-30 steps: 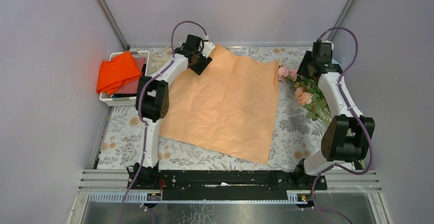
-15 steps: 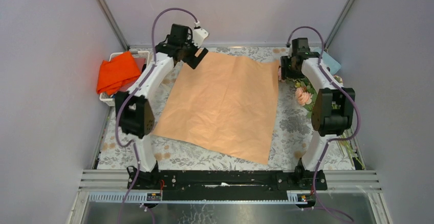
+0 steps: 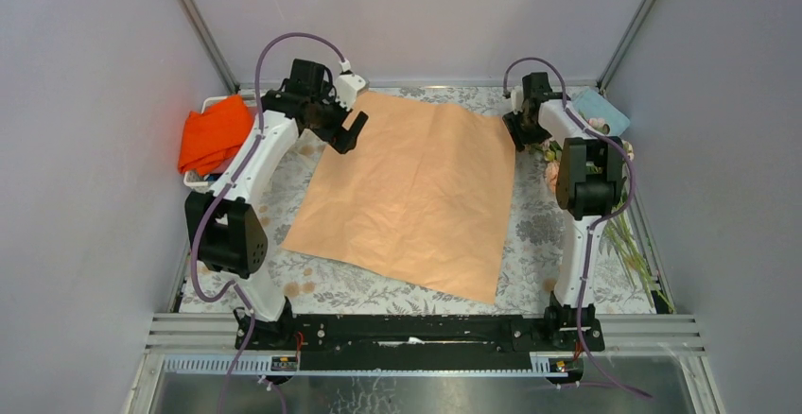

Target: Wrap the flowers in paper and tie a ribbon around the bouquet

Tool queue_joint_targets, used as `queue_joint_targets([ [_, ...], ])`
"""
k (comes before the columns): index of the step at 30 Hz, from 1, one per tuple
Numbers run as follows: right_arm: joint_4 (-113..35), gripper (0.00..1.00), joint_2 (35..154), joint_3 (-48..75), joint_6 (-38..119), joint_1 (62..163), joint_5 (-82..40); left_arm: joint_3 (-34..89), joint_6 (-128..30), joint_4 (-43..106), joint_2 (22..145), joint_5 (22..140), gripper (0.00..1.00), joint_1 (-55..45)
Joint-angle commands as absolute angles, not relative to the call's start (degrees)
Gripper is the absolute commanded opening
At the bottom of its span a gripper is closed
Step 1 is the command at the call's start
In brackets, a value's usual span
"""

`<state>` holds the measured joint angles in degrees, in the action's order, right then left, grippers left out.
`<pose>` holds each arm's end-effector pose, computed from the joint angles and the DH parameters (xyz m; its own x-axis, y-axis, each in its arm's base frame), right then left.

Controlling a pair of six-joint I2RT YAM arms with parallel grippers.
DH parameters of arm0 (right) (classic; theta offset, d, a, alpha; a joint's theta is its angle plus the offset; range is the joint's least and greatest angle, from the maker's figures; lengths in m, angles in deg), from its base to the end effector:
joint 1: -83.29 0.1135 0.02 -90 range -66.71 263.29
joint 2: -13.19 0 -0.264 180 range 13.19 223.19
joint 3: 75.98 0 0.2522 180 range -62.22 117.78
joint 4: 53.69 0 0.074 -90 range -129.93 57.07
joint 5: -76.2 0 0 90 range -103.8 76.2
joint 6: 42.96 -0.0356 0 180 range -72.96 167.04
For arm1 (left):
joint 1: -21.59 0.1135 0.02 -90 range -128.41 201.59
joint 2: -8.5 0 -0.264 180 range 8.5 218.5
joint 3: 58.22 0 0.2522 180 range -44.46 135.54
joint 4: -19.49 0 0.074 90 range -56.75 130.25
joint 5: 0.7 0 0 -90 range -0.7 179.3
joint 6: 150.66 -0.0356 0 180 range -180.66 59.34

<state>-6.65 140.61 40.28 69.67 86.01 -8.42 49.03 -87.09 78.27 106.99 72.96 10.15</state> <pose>0.4851 0.0197 0.1813 -0.7844 -0.4208 -0.4557 -0.3247 0.9046 -0.2763 0.3682 -0.0847 0.3301 -0.5090 0.5388 -0.6713 0.6634 0.7425 0.0929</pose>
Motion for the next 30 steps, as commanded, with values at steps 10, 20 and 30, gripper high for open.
queue_joint_targets([
  [10,-18.93,0.18,141.15,43.02,80.42,84.21,-4.64,49.79,-86.15,80.90,105.80,74.10,0.99,10.43],
  [20,-23.65,0.00,125.40,42.54,74.88,83.87,-3.47,51.41,-85.83,82.99,104.62,70.19,0.99,10.54],
  [30,-52.45,0.00,102.15,28.62,74.43,83.55,3.32,51.44,-86.62,83.63,102.08,66.56,0.99,10.51],
])
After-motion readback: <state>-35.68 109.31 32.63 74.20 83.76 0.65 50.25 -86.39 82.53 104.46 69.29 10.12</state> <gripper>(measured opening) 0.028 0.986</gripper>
